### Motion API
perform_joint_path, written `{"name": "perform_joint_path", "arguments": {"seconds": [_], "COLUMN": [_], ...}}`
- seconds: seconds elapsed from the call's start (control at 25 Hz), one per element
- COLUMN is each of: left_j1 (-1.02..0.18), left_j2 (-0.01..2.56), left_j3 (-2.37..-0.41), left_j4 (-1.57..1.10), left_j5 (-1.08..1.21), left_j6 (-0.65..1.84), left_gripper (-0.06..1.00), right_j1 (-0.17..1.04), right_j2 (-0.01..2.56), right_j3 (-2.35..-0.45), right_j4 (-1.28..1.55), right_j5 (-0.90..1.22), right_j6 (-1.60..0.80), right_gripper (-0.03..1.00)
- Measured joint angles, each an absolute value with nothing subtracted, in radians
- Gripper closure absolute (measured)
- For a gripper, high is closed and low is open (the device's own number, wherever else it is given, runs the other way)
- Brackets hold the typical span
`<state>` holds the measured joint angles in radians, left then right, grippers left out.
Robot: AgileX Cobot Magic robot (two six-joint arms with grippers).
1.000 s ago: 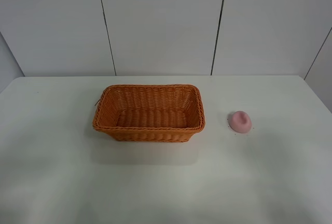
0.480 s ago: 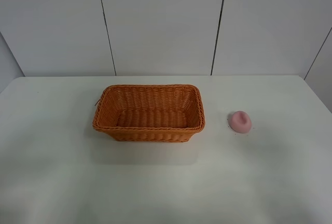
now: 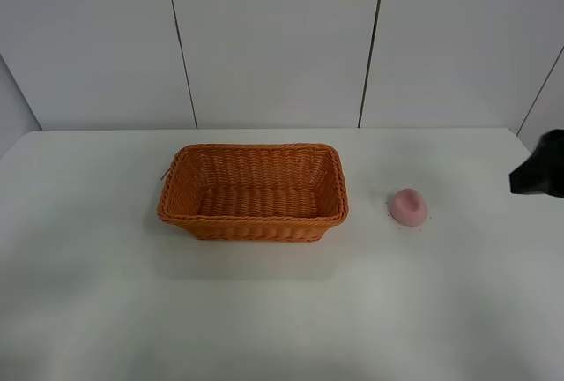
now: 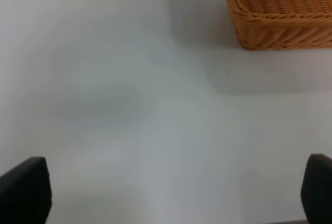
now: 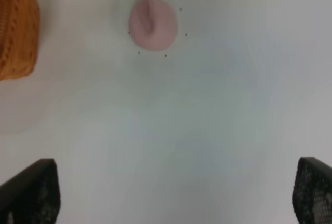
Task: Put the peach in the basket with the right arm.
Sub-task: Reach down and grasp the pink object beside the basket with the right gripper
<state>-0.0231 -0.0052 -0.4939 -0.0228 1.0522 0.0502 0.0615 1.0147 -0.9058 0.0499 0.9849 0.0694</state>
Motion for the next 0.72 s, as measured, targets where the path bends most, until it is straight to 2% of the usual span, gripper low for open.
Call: {"name": "perform_joint_path", "arguments": {"seconds": [0.4, 0.72], "left_j1": [-0.023, -0.023], "left_j2": [-0.005, -0.005], "left_j3": [-0.494, -0.494], "left_j4": [-0.023, -0.023], "left_j5": [1.052, 1.052], "left_j6": [0.050, 0.050], "left_gripper": [-0.04, -0.04], "right_j1": [0.062, 0.077], "right_j2": [1.680, 1.997], "right_j3": [-1.337, -1.665], "right_j4": [0.066, 0.073], "right_j5": [1.074, 1.173], "right_j6": [0.000, -0.015], "right_gripper": [0.27, 0.27]}}
